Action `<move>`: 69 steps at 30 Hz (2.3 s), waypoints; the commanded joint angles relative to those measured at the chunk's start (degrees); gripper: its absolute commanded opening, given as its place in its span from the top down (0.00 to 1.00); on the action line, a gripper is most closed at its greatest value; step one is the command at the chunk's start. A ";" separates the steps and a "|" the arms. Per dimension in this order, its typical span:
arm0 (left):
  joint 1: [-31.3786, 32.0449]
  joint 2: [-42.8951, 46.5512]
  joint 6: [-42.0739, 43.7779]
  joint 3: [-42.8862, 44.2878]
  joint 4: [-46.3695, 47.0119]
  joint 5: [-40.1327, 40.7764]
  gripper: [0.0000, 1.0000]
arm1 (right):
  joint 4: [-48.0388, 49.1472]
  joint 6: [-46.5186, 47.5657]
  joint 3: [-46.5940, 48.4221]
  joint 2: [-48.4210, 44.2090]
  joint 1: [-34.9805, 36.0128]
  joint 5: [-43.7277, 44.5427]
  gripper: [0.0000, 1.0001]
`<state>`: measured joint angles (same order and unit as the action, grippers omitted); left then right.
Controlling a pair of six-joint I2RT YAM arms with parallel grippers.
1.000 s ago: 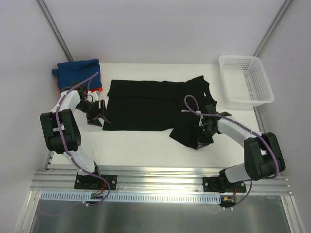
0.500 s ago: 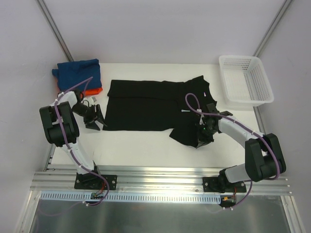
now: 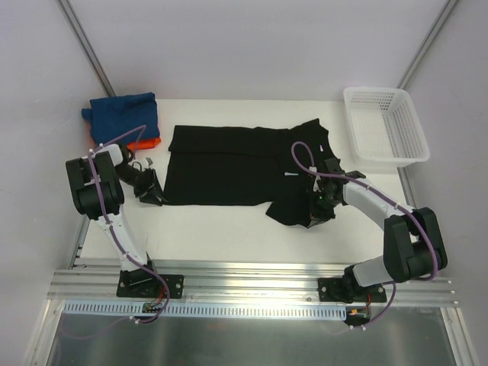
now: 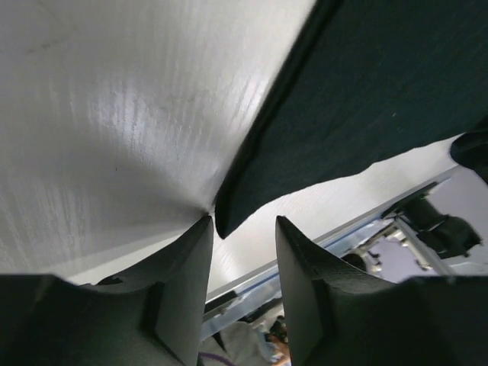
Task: Fold and stack the t-shirts
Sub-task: Fold the tshirt
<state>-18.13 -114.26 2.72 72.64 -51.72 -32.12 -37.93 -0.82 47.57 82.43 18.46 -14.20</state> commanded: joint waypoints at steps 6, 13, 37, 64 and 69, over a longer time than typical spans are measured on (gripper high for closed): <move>-0.85 -1.58 -1.23 2.50 0.66 -2.07 1.00 | -0.39 0.38 2.17 0.18 -0.97 0.57 0.99; -0.85 1.93 -1.05 1.63 -0.13 -3.30 1.00 | -0.30 0.47 3.14 -1.75 -2.64 1.10 0.99; 3.18 6.68 0.44 12.25 -6.11 -6.99 1.00 | 2.07 1.96 7.97 -9.31 -10.55 1.54 0.99; 10.39 -6.24 1.06 34.40 -5.14 -3.04 1.00 | 7.34 6.35 27.22 6.95 -13.54 3.91 0.99; 11.62 -8.52 0.97 39.58 -4.79 -1.55 1.00 | 7.61 6.62 30.82 10.55 -13.71 4.09 0.99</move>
<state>-7.38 -122.26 2.52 108.14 -56.10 -35.05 -31.92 4.75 74.67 91.83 5.30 -10.90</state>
